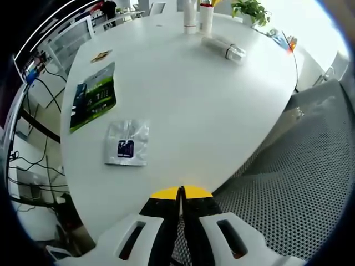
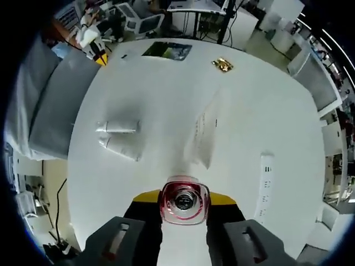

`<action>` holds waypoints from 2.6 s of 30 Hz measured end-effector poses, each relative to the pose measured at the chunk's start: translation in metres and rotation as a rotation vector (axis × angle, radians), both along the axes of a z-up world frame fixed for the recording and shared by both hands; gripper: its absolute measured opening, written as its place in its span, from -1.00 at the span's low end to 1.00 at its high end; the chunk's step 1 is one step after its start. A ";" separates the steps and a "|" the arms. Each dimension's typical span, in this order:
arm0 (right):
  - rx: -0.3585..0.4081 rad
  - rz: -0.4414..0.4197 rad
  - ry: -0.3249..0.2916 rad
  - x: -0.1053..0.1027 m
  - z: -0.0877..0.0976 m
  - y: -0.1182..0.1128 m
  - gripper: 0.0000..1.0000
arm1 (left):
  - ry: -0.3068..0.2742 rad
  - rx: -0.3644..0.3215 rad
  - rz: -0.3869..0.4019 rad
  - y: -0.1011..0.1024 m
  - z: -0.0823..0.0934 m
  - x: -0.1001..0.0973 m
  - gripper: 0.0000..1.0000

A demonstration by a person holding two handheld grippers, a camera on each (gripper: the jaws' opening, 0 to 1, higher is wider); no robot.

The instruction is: Arrange the skincare products in the storage area until every visible bottle or jar stands upright without overlapping.

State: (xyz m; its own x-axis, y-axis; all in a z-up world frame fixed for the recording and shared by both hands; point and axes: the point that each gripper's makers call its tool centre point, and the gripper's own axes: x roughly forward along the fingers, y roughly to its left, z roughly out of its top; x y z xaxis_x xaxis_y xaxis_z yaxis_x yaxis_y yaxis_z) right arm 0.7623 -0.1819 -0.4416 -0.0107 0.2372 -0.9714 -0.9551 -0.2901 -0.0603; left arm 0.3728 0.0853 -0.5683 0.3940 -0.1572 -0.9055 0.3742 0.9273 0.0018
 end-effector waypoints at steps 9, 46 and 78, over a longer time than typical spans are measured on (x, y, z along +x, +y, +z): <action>0.013 0.012 -0.006 0.001 0.000 0.006 -0.51 | -0.001 -0.001 0.000 0.000 0.000 0.000 -0.99; 0.052 -0.140 -0.059 0.006 0.000 -0.012 0.03 | 0.001 -0.001 -0.001 0.000 0.000 0.000 -0.99; 1.040 -0.936 0.121 -0.257 0.041 0.006 0.61 | -0.028 -0.006 -0.068 -0.014 0.009 0.000 -1.00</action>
